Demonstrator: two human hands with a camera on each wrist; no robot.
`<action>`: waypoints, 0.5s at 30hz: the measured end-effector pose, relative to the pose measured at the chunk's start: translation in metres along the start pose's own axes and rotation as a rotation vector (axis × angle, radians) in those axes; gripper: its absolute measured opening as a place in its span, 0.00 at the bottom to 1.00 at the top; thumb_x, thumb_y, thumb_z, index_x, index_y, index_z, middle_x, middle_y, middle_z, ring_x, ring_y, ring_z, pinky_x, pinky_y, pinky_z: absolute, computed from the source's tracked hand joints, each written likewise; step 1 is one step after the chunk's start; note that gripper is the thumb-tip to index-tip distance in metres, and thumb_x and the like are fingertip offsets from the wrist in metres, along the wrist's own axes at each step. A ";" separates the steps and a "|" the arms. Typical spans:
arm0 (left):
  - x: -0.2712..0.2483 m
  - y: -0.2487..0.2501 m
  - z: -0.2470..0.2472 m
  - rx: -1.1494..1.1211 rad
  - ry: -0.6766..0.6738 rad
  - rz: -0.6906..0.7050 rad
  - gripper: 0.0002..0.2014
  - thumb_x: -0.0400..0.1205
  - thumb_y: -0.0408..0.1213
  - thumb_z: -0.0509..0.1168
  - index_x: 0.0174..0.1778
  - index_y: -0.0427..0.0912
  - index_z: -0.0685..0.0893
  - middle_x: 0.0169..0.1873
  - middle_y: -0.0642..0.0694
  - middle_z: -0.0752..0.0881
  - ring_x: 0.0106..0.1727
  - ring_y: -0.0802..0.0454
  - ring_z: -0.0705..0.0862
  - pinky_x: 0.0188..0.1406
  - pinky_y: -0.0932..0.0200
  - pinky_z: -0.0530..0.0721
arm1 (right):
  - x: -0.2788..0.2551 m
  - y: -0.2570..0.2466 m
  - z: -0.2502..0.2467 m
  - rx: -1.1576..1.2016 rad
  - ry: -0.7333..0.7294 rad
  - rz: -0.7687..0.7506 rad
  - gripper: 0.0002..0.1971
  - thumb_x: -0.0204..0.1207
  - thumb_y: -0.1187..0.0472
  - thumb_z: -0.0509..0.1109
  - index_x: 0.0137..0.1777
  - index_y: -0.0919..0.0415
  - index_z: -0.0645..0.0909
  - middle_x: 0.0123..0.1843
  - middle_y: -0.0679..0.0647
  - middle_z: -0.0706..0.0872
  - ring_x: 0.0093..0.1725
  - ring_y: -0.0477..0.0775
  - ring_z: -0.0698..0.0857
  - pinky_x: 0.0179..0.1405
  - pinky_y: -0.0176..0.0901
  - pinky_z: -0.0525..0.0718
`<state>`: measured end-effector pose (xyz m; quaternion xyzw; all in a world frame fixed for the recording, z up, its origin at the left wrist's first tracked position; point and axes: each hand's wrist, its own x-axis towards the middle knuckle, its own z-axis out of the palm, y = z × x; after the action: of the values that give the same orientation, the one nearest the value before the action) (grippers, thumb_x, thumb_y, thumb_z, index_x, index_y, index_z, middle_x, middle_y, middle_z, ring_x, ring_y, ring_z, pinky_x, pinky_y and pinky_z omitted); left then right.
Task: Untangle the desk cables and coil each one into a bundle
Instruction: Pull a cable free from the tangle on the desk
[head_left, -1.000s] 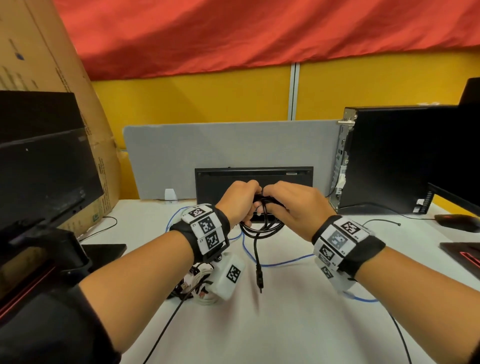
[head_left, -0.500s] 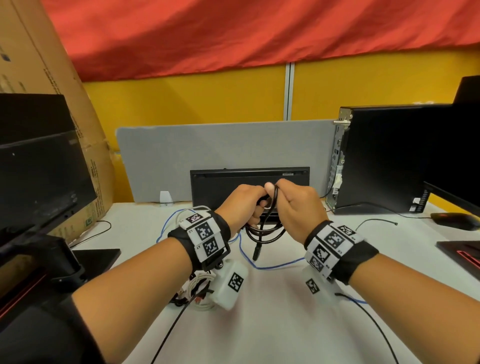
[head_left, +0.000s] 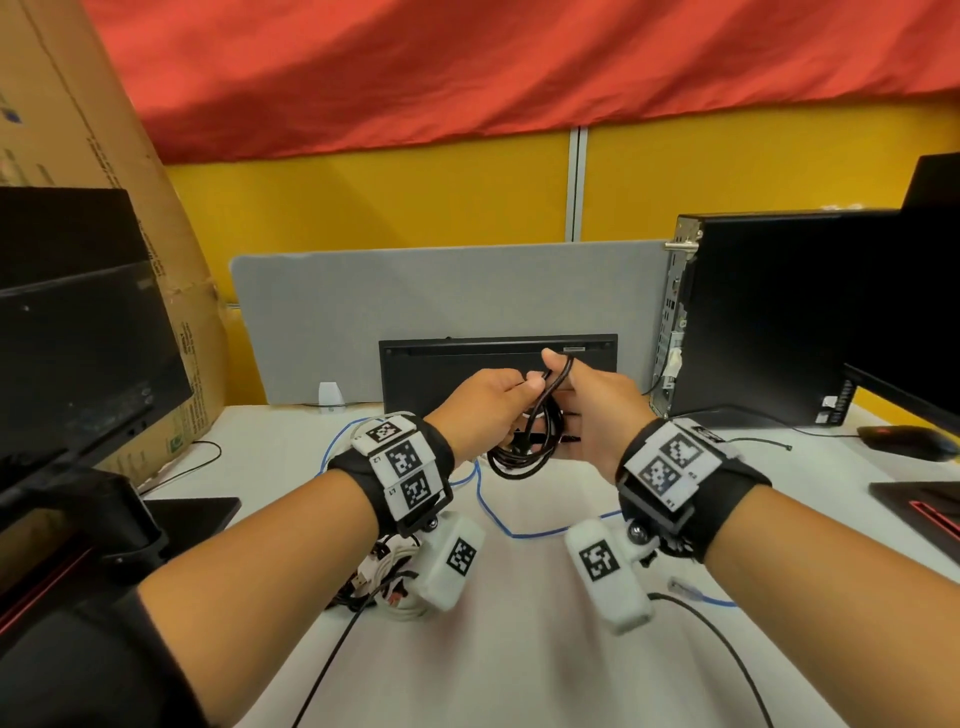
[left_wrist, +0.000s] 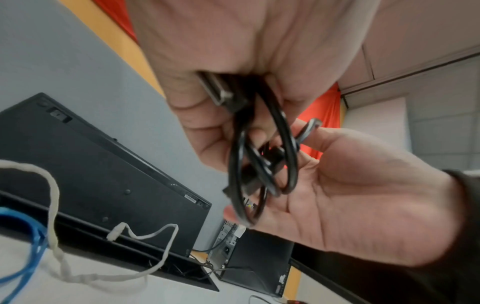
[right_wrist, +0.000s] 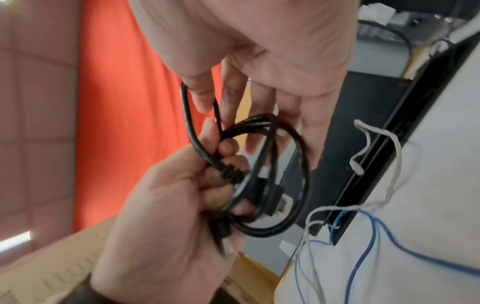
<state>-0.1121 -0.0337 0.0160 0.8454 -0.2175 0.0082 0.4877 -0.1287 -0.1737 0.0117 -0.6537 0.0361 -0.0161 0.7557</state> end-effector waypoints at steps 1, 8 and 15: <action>0.001 -0.001 0.000 0.053 0.013 0.012 0.17 0.88 0.46 0.56 0.37 0.42 0.76 0.25 0.52 0.76 0.23 0.59 0.73 0.27 0.65 0.73 | -0.001 -0.001 0.000 0.028 -0.020 0.056 0.16 0.73 0.46 0.75 0.49 0.59 0.89 0.47 0.59 0.93 0.45 0.63 0.92 0.46 0.64 0.89; 0.006 -0.012 -0.002 0.360 0.089 0.042 0.14 0.88 0.45 0.56 0.40 0.42 0.76 0.33 0.47 0.80 0.33 0.52 0.78 0.31 0.60 0.76 | -0.006 -0.012 0.001 0.002 -0.015 0.278 0.11 0.74 0.50 0.75 0.48 0.58 0.88 0.51 0.59 0.84 0.51 0.60 0.83 0.51 0.59 0.86; 0.011 -0.021 -0.010 0.454 0.158 0.034 0.13 0.87 0.45 0.56 0.37 0.47 0.73 0.34 0.47 0.81 0.33 0.52 0.80 0.30 0.58 0.77 | -0.007 -0.025 0.002 0.335 -0.094 0.229 0.14 0.86 0.60 0.58 0.53 0.70 0.79 0.29 0.57 0.84 0.31 0.55 0.87 0.33 0.49 0.88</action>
<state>-0.0925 -0.0209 0.0066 0.9264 -0.1855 0.1311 0.3004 -0.1352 -0.1750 0.0370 -0.5105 0.0715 0.0946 0.8517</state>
